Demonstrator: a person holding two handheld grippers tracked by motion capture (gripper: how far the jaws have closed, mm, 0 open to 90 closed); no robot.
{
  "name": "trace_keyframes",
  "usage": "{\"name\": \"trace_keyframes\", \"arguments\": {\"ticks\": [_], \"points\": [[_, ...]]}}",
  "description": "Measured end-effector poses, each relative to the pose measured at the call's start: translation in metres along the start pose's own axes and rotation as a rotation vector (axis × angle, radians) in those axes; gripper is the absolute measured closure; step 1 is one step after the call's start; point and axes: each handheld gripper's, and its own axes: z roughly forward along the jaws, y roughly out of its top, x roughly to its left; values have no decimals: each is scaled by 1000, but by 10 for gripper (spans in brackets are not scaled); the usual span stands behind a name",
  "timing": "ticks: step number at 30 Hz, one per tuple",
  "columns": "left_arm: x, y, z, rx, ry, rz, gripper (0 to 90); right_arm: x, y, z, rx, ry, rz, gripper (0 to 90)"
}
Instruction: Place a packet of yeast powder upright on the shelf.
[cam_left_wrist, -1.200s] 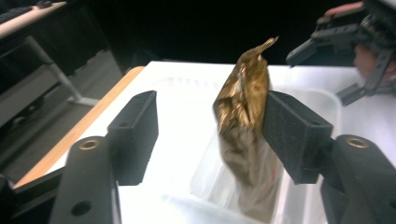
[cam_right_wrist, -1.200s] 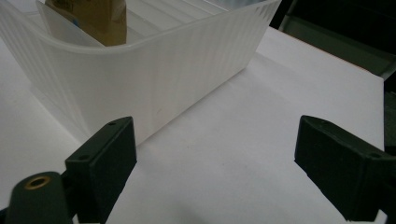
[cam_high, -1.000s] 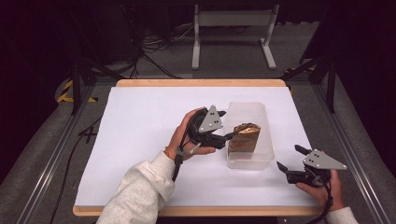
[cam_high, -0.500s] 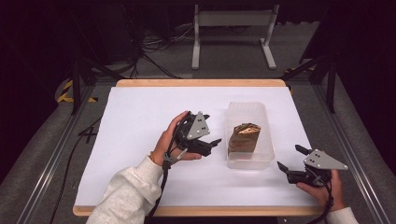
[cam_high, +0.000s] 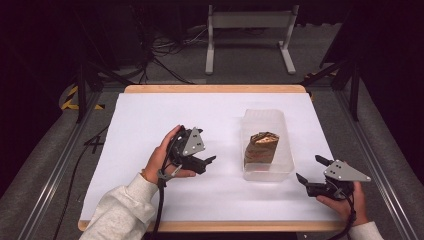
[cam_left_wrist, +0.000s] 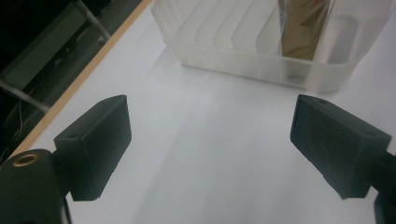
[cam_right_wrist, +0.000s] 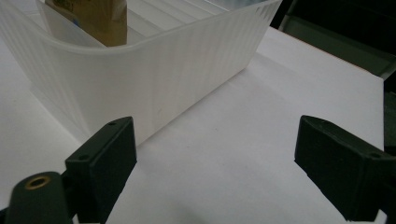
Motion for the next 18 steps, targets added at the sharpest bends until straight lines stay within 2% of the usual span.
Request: {"name": "trace_keyframes", "arguments": {"ticks": [2, 18], "points": [[0, -4, -1, 19, 12, 12, 126, 0, 0, 0, 0, 0, -1, 134], [-1, -42, -12, 95, 31, -8, 92, 1, 0, 0, 3, 10, -2, 133]]}}
